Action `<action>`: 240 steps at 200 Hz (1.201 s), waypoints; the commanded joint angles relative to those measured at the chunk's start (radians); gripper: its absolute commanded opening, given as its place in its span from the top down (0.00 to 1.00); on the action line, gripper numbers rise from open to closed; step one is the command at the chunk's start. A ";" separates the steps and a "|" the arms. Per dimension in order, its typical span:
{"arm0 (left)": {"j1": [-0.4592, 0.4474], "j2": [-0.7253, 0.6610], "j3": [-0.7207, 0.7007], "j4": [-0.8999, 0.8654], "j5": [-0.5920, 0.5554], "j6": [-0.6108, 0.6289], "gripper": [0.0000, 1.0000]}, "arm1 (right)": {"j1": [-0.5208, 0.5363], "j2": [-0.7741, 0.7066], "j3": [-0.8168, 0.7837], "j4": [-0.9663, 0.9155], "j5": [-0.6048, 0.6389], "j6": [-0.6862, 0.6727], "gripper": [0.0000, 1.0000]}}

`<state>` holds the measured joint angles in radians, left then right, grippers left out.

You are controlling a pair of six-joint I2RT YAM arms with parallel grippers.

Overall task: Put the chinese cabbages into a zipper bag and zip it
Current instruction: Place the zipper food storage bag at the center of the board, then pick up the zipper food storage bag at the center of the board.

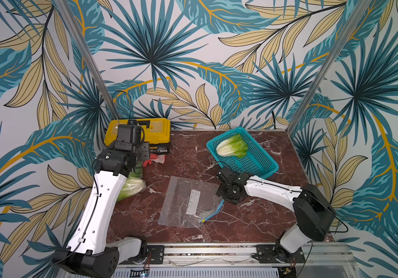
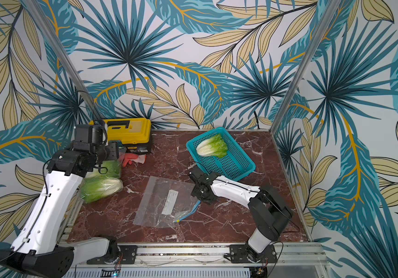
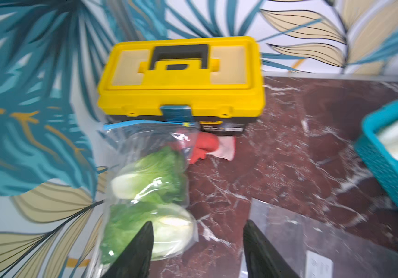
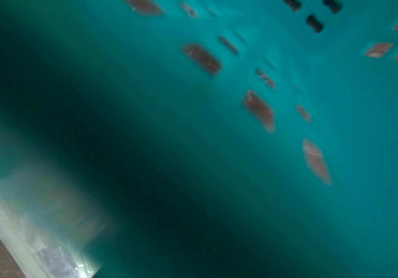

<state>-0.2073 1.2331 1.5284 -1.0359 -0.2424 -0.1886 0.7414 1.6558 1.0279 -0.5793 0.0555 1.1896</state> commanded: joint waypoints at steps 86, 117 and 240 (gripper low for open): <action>-0.246 0.110 -0.028 -0.003 0.243 -0.113 0.40 | 0.032 0.002 -0.050 0.124 -0.017 0.010 0.89; -0.257 0.115 -0.027 -0.003 0.281 -0.125 0.40 | 0.008 -0.009 -0.011 0.081 -0.026 -0.047 0.89; -0.503 0.092 -0.089 0.019 0.639 -0.261 0.30 | -0.026 -0.207 0.178 0.159 -0.149 0.107 1.00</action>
<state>-0.6571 1.3296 1.4017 -1.0386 0.3447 -0.4225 0.7231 1.4754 1.1843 -0.4583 -0.0872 1.1999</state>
